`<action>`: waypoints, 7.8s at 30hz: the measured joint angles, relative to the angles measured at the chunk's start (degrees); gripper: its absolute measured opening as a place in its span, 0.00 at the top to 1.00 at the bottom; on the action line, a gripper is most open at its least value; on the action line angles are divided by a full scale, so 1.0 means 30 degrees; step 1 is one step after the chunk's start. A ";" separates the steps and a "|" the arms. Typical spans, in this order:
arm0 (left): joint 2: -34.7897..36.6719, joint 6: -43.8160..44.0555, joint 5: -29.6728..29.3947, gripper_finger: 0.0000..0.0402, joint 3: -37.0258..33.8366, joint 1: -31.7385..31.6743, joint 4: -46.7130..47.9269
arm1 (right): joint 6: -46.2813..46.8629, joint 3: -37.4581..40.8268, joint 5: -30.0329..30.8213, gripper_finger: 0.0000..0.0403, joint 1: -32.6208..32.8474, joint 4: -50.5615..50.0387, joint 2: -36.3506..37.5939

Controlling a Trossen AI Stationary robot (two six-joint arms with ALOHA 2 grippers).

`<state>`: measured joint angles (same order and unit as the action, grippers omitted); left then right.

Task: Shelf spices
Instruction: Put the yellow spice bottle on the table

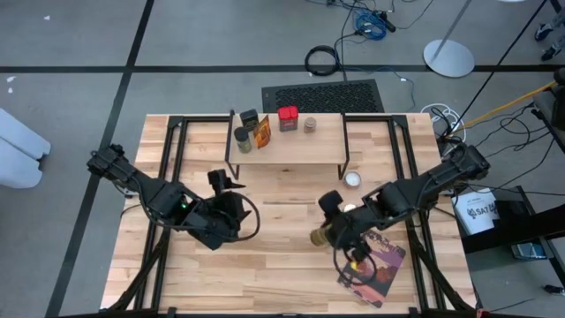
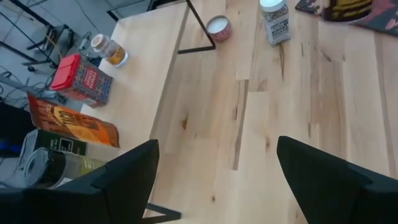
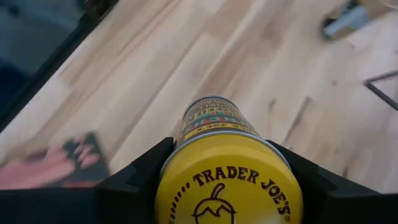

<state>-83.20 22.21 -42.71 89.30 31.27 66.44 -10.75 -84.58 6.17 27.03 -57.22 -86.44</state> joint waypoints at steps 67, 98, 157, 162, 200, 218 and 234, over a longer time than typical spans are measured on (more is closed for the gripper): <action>-0.0007 -0.0136 -0.0076 0.16 -0.0015 0.0211 -0.1343 | 0.3294 0.8779 -0.0551 0.48 0.1024 -0.0366 0.0292; -0.0013 -0.0056 -0.0076 0.16 -0.0015 0.0211 -0.0825 | 0.3805 0.8772 -0.1192 0.48 0.0364 0.0564 0.1780; 0.0277 0.6795 -0.1782 0.19 -0.0262 0.1086 0.4169 | 0.3156 0.0787 -0.2239 0.48 -0.4017 -1.0553 0.1744; 0.0277 0.6801 -0.1810 0.19 -0.0262 0.1085 0.4155 | 0.4009 0.1006 -0.2532 0.48 -0.2339 -0.9001 0.1861; 0.0277 0.6786 -0.1926 0.19 -0.0262 0.1078 0.4020 | 0.2210 0.8728 -0.1090 0.48 -0.0599 -0.0324 0.1845; 0.0277 0.6793 -0.1926 0.19 -0.0262 0.1078 0.4005 | 0.2218 0.8735 -0.1163 0.48 -0.0606 -0.0251 0.0840; 0.0277 0.6795 -0.1955 0.19 -0.0262 0.1078 0.3913 | 0.2866 0.8735 -0.1163 0.48 -0.0686 -0.0259 0.0840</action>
<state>-82.37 42.59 -48.58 88.51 34.50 78.18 -2.15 -58.37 2.68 24.97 -58.00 -83.92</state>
